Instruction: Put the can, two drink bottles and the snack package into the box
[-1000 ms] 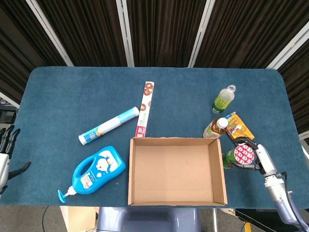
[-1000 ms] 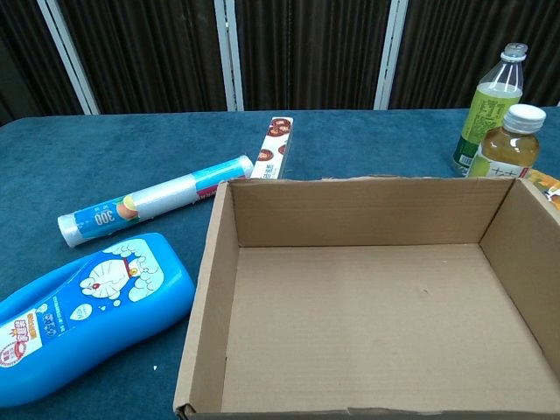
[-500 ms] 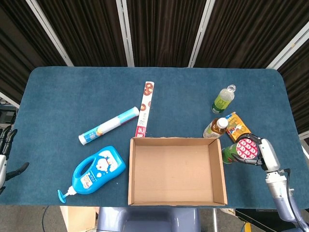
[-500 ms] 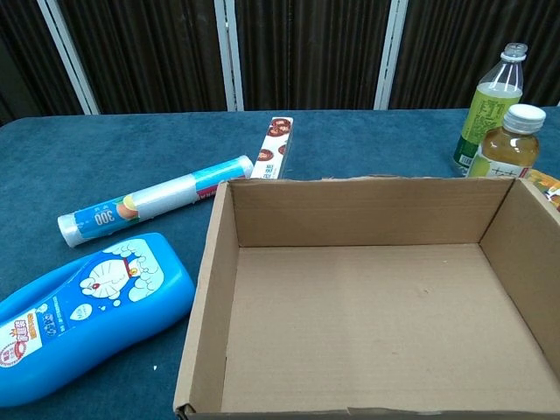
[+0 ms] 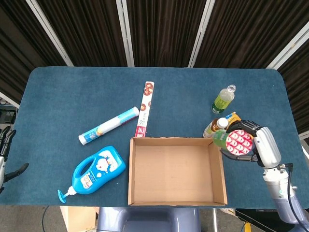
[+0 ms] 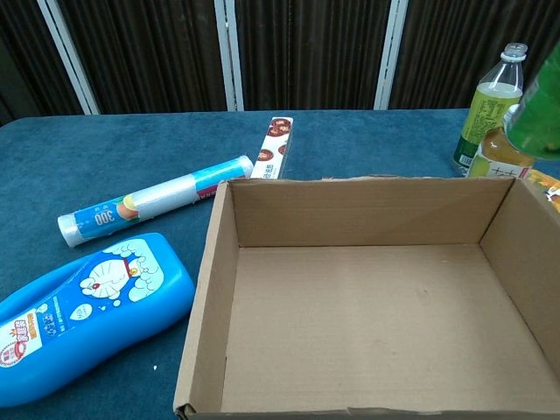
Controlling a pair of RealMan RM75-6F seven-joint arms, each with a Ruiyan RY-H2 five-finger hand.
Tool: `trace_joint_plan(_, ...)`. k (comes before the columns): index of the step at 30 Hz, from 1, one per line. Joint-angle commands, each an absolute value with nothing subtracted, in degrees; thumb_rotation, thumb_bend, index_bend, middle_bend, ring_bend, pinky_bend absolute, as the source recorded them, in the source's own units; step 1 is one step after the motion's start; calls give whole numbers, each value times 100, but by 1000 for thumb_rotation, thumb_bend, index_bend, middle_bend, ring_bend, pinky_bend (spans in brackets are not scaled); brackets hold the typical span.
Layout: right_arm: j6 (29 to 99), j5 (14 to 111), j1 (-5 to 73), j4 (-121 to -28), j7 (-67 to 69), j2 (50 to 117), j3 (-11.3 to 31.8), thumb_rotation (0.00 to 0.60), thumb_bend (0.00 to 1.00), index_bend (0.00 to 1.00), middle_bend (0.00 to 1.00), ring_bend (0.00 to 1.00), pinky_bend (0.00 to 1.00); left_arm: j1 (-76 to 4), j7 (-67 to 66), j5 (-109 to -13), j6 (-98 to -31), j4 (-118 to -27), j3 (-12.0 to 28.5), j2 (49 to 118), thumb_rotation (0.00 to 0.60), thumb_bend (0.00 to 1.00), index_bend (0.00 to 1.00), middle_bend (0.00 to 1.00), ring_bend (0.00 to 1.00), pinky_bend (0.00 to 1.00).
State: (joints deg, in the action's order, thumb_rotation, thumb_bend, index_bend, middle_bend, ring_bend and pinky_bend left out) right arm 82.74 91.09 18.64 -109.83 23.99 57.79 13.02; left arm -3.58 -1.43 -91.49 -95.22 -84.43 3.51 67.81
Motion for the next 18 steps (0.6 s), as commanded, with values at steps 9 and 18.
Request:
trace_joint_plan(9, 7370, 8659, 2510, -12781, 1181, 6038, 1354, 600, 233, 732, 673, 707, 900, -357, -140, -9328, -9542, -8456, 262, 6787, 600, 50, 0, 0, 0, 47)
trace_joint_plan(18, 6710, 8351, 2833, -12654, 648, 6819, 981, 600, 28, 0, 24, 77, 361, -354, -51, -9382, -9556, -8459, 237, 6767, 600, 52, 0, 0, 0, 46)
